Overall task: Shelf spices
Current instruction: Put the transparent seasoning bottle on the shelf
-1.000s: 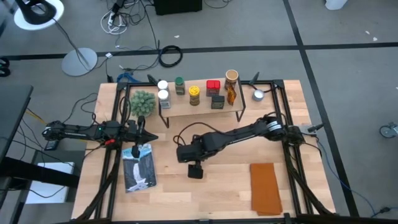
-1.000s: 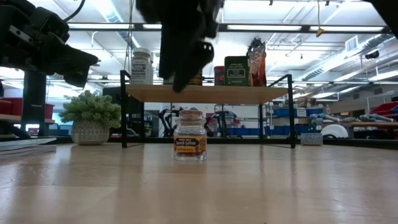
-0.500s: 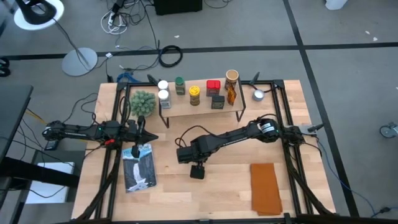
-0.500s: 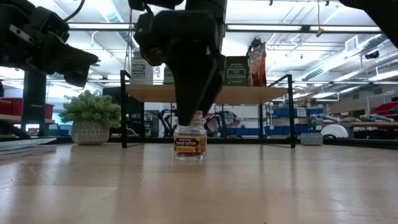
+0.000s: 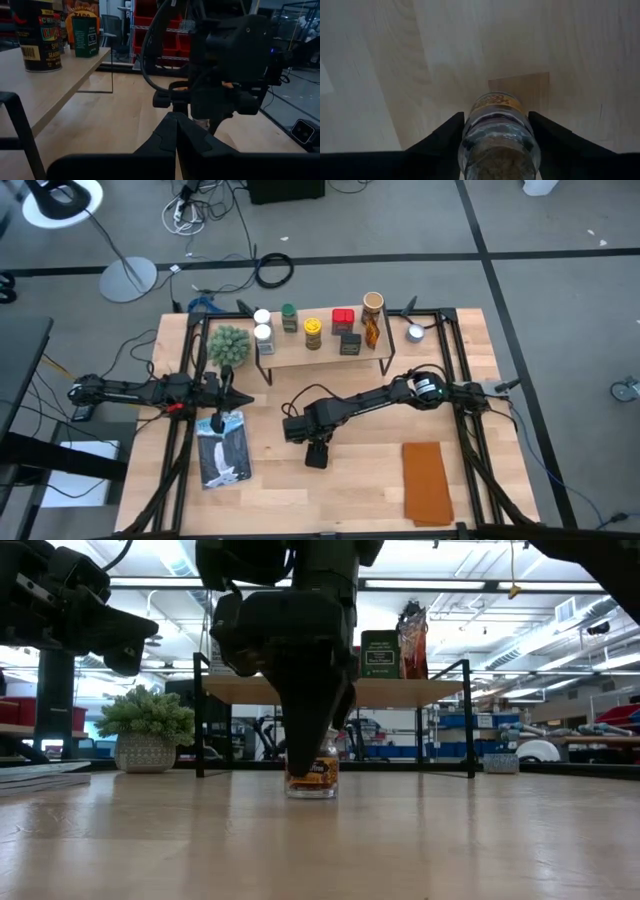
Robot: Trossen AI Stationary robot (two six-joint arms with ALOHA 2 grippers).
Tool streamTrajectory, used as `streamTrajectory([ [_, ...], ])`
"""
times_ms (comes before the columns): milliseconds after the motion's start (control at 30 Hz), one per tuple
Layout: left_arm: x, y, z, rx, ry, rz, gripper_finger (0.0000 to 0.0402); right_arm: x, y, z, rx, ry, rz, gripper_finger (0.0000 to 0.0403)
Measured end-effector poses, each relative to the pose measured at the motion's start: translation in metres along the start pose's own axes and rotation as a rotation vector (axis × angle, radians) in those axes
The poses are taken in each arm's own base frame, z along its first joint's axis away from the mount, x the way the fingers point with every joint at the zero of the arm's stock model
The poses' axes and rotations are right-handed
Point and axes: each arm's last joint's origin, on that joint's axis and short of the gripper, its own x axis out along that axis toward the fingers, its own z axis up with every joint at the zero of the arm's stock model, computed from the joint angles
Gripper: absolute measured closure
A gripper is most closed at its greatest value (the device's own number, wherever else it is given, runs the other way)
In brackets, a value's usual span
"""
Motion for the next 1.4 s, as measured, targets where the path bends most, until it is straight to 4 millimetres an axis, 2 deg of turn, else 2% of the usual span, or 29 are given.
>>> streamTrajectory([
  [100,0.0,0.0,0.001,-0.001,-0.006,0.0,0.0394,-0.004,0.0,-0.001,0.0,0.006,0.003,0.0218],
  [233,0.0,0.0,0.001,-0.001,-0.006,0.0,0.0394,-0.022,0.001,-0.001,0.002,0.028,-0.004,0.0218],
  [433,0.0,0.0,0.001,-0.001,-0.006,0.0,0.0394,-0.068,-0.009,0.013,0.009,-0.052,-0.013,0.0217],
  [633,0.0,0.0,0.001,0.0,-0.01,-0.001,0.0394,-0.1,-0.041,0.019,0.041,-0.106,-0.011,0.0211],
  [1067,0.0,0.0,0.003,-0.001,-0.029,-0.003,0.0394,-0.137,-0.109,0.031,0.087,-0.255,-0.082,0.0211],
  [1200,0.0,0.0,0.003,-0.002,-0.032,-0.004,0.0394,-0.163,-0.121,0.028,0.104,-0.332,-0.081,0.021],
  [1400,0.0,0.0,0.003,-0.002,-0.033,-0.003,0.0394,-0.201,-0.127,0.025,0.08,-0.517,-0.091,0.0209],
])
